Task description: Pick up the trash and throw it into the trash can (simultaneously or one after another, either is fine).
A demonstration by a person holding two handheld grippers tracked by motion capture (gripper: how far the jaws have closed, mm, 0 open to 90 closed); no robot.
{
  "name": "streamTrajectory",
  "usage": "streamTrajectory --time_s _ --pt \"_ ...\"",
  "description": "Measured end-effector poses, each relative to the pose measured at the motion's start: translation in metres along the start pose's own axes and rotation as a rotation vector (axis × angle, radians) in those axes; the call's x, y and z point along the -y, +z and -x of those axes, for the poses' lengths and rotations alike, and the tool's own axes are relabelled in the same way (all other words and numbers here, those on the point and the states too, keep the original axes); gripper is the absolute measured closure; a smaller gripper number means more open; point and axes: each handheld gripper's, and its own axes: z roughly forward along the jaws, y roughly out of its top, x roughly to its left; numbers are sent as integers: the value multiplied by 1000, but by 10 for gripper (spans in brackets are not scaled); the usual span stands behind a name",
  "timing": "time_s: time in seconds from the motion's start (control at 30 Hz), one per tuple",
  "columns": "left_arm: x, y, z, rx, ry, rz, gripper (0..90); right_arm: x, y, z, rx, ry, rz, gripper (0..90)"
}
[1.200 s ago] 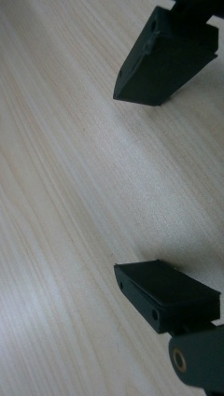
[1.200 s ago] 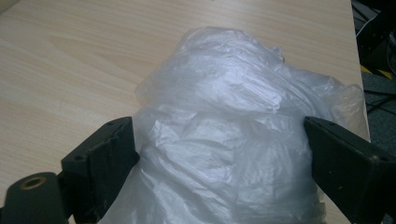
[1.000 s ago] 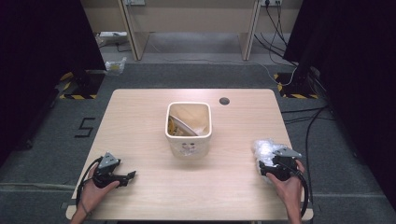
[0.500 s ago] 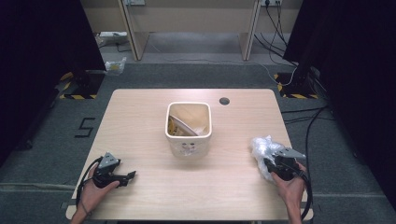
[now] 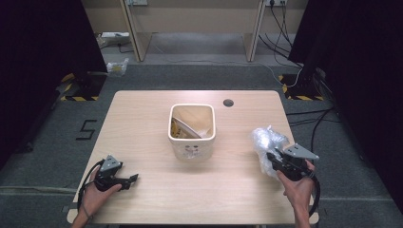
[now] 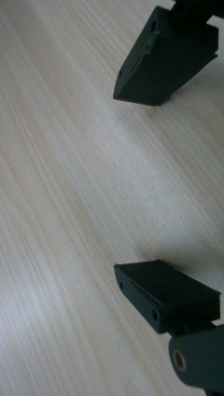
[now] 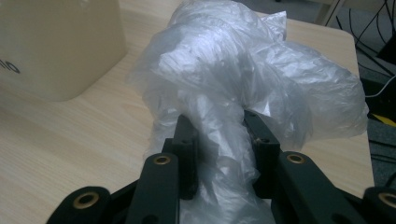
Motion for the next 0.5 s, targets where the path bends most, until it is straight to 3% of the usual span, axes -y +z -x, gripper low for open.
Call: streamTrajectory --time_s 0.5 --pt "0 0 0 -1 0 -1 132 -37 -4 -14 -51 -50 74 703"
